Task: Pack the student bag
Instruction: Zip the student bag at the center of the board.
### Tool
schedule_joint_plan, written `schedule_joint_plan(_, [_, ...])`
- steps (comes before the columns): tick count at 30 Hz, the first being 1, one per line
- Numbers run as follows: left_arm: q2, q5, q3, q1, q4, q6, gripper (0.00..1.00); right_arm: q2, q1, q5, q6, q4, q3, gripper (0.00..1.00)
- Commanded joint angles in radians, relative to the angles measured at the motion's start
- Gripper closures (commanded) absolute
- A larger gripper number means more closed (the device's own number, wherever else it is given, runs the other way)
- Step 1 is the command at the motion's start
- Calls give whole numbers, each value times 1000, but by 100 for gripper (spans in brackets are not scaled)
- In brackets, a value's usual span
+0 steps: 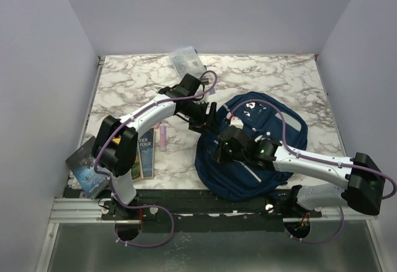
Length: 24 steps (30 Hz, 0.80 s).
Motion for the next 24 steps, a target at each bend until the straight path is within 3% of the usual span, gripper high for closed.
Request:
schedule_joint_plan(1, [-31,-26,-41,23,14,-9,34,-46,7,5,8,10,-27,100])
schedule_joint_plan(5, [19,159,-100,12,106,-67,41,-50,8,6,8,17,-28,99])
schedule_joint_plan(8, [45,186,-88,-10,110,-66,48,-43,8,4,4,28,-30,99])
schedule_joint_plan(19, [48,169,-63,0,111,-58,98,58,9,-71,-107,51,16,100])
schedule_joint_plan(24, [46,160,-45,45,111,-62,100,142,9,-145,-107,75,24,99])
